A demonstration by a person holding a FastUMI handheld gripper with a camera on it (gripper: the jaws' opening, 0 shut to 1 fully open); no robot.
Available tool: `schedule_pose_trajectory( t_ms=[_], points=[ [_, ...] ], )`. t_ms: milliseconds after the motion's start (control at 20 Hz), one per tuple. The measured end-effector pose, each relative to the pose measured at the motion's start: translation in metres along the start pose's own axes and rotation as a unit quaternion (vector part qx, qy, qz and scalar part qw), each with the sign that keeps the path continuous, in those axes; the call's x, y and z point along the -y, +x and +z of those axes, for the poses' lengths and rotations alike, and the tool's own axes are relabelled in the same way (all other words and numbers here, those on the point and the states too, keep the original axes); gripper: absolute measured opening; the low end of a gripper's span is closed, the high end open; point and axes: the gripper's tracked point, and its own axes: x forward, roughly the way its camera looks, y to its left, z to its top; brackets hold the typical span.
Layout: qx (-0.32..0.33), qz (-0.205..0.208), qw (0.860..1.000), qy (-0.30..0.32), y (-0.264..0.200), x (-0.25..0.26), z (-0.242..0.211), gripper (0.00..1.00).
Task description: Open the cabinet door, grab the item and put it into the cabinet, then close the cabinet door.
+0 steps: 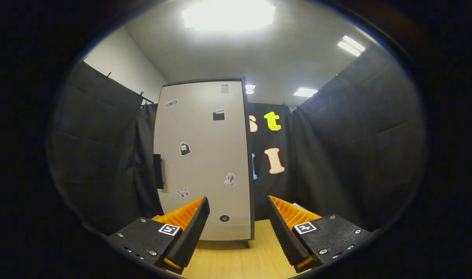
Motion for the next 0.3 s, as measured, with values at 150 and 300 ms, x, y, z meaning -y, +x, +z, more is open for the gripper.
schedule_pose_trajectory(
  t_ms=[150, 300],
  points=[
    [-0.002, 0.0, 1.0, 0.002, 0.003, -0.0005, -0.0023, 0.91],
    [-0.002, -0.001, 1.0, 0.004, 0.0052, -0.0017, -0.0036, 0.91]
  ],
)
